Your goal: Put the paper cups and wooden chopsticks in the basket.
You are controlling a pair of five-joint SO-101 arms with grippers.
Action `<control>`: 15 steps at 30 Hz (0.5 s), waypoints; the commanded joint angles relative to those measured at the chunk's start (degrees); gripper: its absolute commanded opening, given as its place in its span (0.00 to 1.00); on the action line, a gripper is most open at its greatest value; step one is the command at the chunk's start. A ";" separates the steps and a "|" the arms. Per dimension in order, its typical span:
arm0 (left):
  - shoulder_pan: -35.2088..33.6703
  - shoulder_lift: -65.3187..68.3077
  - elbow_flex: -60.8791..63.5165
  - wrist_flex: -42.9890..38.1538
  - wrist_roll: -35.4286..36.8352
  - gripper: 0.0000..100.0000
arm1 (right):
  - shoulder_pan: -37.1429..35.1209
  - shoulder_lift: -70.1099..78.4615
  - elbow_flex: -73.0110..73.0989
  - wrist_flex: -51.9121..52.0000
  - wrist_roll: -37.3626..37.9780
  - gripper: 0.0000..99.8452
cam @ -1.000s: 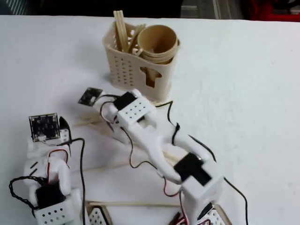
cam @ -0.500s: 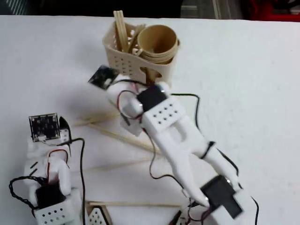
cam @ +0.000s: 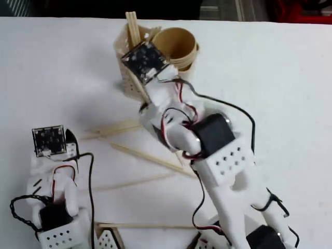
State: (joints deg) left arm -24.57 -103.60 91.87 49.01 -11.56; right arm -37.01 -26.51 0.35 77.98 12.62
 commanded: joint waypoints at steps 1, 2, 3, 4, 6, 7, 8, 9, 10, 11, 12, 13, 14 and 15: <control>-0.13 -0.84 -0.44 -1.23 0.44 0.15 | 0.84 -2.15 -4.84 -4.62 -0.53 0.02; -0.13 -0.84 -0.44 -1.23 0.44 0.15 | 0.84 -2.15 -5.63 -5.76 -0.53 0.02; -0.13 -0.84 -0.44 -1.23 0.44 0.15 | 0.84 -2.07 -6.42 -7.08 -0.53 0.02; -0.13 -0.84 -0.44 -1.23 0.44 0.15 | 0.84 -2.07 -7.03 -8.75 -0.53 0.02; -0.13 -0.84 -0.44 -1.23 0.44 0.15 | 0.84 -2.07 -8.09 -12.62 -0.35 0.02; -0.13 -0.84 -0.44 -1.23 0.44 0.15 | 0.84 -2.07 -8.26 -14.90 -0.18 0.02; -0.13 -0.84 -0.44 -1.23 0.44 0.15 | 0.84 -2.07 -8.35 -17.45 -0.09 0.02; -0.13 -0.84 -0.44 -1.23 0.44 0.15 | 0.84 -2.07 -8.35 -20.00 -0.09 0.02; -0.13 -0.84 -0.44 -1.23 0.44 0.15 | 0.84 -1.98 -8.35 -22.46 -0.09 0.02; -0.13 -0.84 -0.44 -1.23 0.44 0.15 | 0.84 -1.98 -8.35 -25.01 -0.09 0.02; -0.13 -0.84 -0.44 -1.23 0.44 0.15 | 0.84 -1.98 -8.35 -27.47 -0.09 0.02; -0.13 -0.84 -0.44 -1.23 0.44 0.15 | 0.84 -1.98 -8.35 -29.85 -0.09 0.02; -0.13 -0.84 -0.44 -1.23 0.44 0.15 | 0.84 -1.63 -8.35 -32.40 -0.09 0.02; -0.13 -0.84 -0.44 -1.23 0.44 0.15 | 0.84 -1.01 -8.53 -34.86 -0.09 0.02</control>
State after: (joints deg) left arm -24.57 -103.60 91.87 49.01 -11.56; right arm -36.75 -26.68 -5.45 50.11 12.62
